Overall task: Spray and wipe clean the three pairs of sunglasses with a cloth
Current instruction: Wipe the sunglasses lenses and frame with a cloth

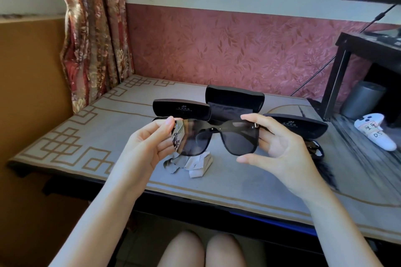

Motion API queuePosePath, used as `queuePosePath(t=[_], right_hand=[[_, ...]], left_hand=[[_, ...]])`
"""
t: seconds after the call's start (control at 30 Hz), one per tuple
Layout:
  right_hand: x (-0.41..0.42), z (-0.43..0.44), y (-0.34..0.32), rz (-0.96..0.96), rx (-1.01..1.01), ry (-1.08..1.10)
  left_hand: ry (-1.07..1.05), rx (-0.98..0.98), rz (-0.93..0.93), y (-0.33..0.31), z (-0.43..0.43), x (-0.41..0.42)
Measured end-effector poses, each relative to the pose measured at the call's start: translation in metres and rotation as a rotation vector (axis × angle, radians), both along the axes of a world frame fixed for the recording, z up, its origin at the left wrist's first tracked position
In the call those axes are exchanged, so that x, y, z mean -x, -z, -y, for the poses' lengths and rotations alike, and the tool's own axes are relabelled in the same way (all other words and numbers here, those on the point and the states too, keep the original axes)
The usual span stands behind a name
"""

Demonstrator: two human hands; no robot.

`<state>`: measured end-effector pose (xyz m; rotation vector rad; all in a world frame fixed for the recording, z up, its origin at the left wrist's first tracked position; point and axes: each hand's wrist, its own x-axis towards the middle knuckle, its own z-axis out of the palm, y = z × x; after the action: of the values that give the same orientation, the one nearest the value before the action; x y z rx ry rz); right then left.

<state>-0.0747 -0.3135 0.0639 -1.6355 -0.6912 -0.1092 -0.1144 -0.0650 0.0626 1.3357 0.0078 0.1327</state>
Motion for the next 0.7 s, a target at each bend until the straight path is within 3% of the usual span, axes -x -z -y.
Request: queuePosePath(t=[0.17, 0.4, 0.7], right_hand=[[0.0, -0.001, 0.002, -0.048, -0.021, -0.002], [0.0, 0.0, 0.007, -0.057, 0.031, 0.011], [-0.003, -0.005, 0.023, -0.135, 0.078, -0.059]], left_hand=[[-0.077, -0.183, 0.071, 0.002, 0.002, 0.001], [-0.019, -0.05, 0.001, 0.007, 0.006, 0.002], [-0.05, -0.022, -0.014, 0.018, 0.002, 0.006]])
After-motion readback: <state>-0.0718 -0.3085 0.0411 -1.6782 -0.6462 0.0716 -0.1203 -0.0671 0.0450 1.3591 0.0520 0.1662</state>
